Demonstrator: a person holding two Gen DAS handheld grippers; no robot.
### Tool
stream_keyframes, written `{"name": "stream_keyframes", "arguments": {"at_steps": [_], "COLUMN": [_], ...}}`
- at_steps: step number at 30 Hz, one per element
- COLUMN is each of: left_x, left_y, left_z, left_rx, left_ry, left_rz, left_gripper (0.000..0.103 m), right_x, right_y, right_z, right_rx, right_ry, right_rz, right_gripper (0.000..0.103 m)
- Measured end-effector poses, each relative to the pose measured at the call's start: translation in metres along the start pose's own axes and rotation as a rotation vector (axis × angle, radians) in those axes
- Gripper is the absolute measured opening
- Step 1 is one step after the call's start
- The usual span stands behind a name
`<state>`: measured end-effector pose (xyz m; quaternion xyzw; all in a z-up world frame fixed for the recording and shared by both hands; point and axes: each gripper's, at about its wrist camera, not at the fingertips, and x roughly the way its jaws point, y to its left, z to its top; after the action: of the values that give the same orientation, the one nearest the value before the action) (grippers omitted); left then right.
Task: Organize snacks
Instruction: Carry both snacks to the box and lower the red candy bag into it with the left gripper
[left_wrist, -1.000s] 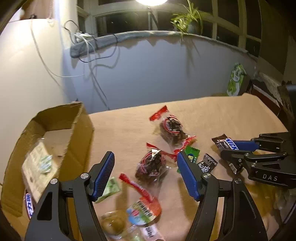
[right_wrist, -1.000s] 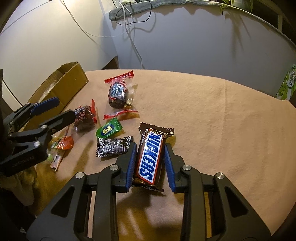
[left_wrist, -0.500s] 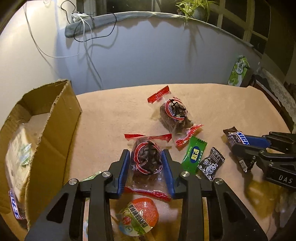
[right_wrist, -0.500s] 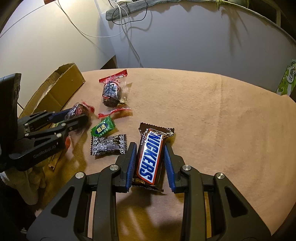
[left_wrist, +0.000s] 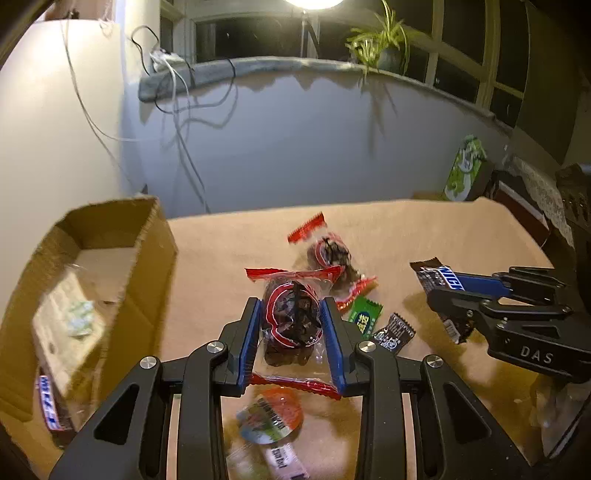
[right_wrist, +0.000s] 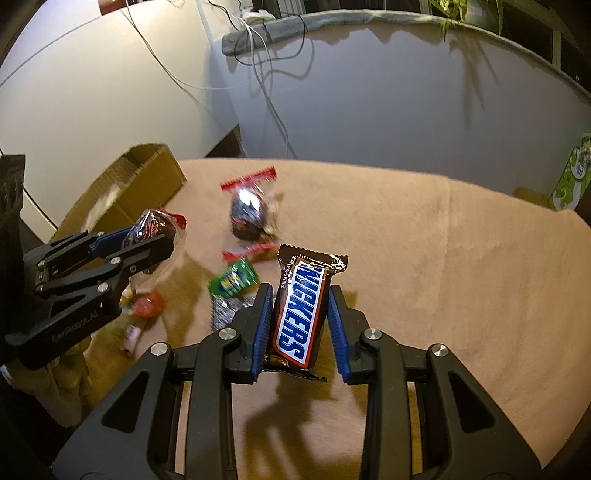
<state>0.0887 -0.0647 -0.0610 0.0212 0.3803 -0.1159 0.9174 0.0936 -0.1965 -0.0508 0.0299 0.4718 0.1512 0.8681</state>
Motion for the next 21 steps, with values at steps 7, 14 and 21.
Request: {"name": "stream_keyframes", "arguments": {"at_steps": [7, 14, 21], "left_x": [-0.031, -0.055, -0.071], "left_y": [0.02, 0.058, 0.093], "left_z": [0.008, 0.006, 0.001], "left_rx": [-0.028, -0.092, -0.151], "left_ry": [-0.091, -0.15, -0.181], "left_rz": [0.026, 0.075, 0.119], "left_gripper": [0.031, 0.031, 0.031], "right_x": [-0.011, -0.007, 0.012], "right_y": [0.04, 0.094, 0.129], "right_z": [0.031, 0.056, 0.073], "right_rx": [-0.047, -0.117, -0.164], "right_ry": [-0.059, -0.095, -0.082], "right_rz": [0.024, 0.062, 0.093], "right_gripper": [0.031, 0.031, 0.031]}}
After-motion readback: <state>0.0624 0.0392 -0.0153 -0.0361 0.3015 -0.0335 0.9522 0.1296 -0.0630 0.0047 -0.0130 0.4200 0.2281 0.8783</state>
